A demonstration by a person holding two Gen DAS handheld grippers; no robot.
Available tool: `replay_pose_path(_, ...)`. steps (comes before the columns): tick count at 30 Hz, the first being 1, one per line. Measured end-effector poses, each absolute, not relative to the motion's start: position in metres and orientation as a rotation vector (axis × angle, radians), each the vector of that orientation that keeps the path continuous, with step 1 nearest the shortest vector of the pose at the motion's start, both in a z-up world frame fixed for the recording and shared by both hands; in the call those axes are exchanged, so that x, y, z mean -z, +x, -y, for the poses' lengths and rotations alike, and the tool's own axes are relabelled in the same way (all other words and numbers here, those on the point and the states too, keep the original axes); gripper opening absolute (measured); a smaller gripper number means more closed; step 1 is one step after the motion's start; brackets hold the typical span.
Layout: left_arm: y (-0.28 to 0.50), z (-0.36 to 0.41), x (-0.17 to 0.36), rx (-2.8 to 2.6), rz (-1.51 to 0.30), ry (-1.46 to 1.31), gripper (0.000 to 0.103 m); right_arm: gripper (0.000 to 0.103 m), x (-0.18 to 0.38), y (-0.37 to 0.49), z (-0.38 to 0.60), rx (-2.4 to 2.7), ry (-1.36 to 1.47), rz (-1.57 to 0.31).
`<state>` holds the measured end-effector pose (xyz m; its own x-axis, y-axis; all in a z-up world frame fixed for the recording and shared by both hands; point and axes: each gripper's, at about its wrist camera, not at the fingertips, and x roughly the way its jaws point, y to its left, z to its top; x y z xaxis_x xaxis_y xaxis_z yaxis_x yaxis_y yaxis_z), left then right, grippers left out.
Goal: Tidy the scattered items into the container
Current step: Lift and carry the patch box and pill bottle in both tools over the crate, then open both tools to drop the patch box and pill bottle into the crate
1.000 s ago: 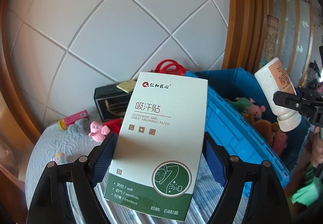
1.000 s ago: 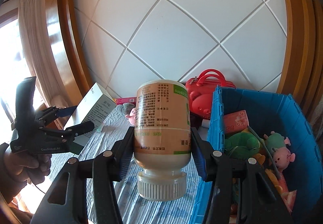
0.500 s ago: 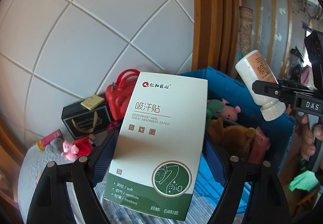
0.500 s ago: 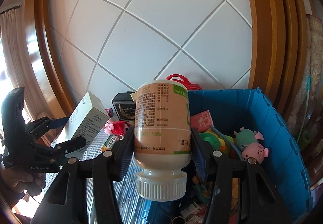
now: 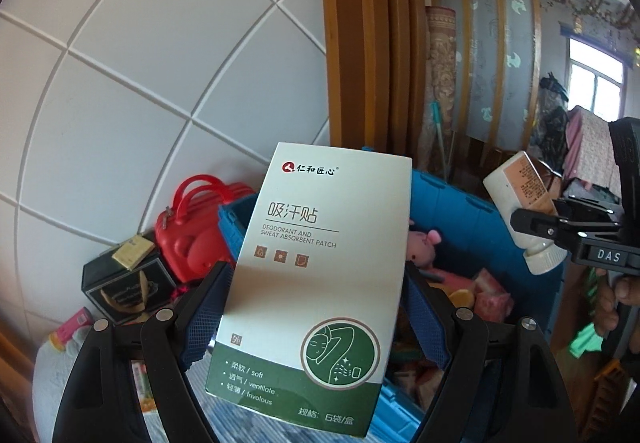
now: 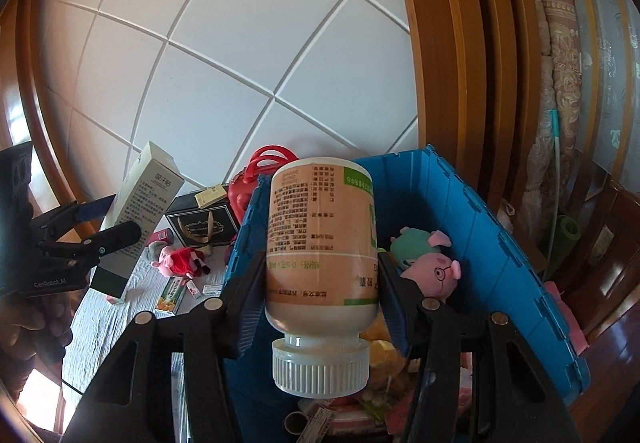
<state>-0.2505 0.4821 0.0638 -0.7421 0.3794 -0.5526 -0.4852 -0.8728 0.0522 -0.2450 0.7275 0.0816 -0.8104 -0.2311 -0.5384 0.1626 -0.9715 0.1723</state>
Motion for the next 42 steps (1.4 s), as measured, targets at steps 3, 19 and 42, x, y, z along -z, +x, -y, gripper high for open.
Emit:
replay_pose_path(3,-0.252,-0.501,-0.063,-2.515,-0.274,-0.744,0.083,0.051,-0.076,-0.244,-0.742,2.826,0.877,0.186)
replay_pose_path(19,-0.239,-0.565,-0.047,-2.355,-0.286,-0.75,0.083,0.051,-0.064,-0.235,-0.785,2.909,0.964,0.22)
replay_pose_path(42,-0.216,-0.619,-0.02,-2.302,-0.35,-0.836,0.084,0.052,-0.055,-0.227,-0.814,2.915,1.074,0.223)
